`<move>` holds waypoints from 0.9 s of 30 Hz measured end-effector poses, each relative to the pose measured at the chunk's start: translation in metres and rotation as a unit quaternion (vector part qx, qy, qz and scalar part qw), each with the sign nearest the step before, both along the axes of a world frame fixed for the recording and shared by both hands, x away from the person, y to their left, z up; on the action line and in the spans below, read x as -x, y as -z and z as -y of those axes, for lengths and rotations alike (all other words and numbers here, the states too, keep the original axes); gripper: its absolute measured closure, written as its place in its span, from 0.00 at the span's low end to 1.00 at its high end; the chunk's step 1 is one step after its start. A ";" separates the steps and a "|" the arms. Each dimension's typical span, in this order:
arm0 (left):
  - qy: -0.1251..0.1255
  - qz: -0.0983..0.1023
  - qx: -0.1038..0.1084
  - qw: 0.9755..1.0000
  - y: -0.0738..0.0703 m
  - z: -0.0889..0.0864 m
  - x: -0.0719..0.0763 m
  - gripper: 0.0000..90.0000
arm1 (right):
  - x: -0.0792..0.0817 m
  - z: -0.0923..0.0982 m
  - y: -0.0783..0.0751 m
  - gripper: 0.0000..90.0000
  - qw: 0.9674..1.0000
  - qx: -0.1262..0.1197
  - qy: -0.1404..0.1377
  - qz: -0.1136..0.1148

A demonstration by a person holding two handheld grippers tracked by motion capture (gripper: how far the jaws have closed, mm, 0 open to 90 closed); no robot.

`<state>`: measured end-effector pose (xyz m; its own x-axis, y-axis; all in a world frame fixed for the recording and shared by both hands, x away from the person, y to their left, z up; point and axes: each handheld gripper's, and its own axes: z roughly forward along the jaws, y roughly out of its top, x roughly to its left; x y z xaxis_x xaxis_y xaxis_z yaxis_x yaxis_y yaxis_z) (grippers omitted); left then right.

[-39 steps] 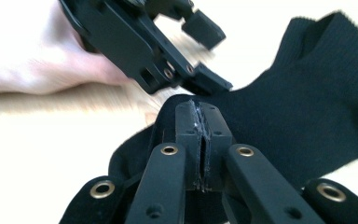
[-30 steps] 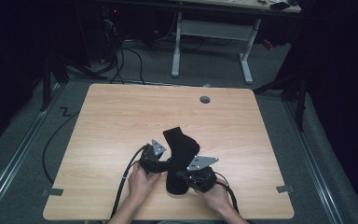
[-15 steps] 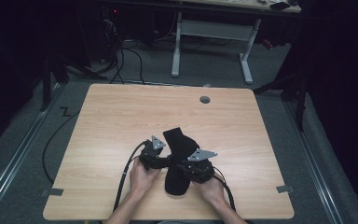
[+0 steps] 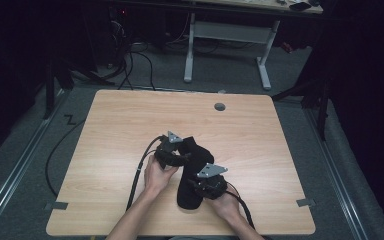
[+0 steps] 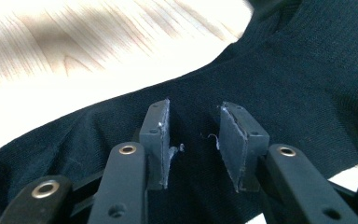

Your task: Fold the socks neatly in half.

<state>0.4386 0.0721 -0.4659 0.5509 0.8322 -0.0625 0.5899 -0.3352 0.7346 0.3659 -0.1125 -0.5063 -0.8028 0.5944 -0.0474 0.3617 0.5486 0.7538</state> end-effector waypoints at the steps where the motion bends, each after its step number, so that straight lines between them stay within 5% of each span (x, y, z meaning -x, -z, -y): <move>1: 0.001 -0.001 0.000 1.000 -0.002 0.001 -0.003 0.36 | 0.000 0.001 0.001 0.70 1.000 -0.004 0.000 0.000; 13: 0.014 -0.025 -0.021 0.999 -0.011 0.017 -0.041 0.38 | -0.001 0.002 0.001 0.70 1.000 -0.007 -0.002 0.001; 27: 0.038 -0.071 -0.028 0.996 0.007 0.021 -0.054 0.62 | -0.001 0.003 0.001 0.70 1.000 -0.007 -0.005 -0.001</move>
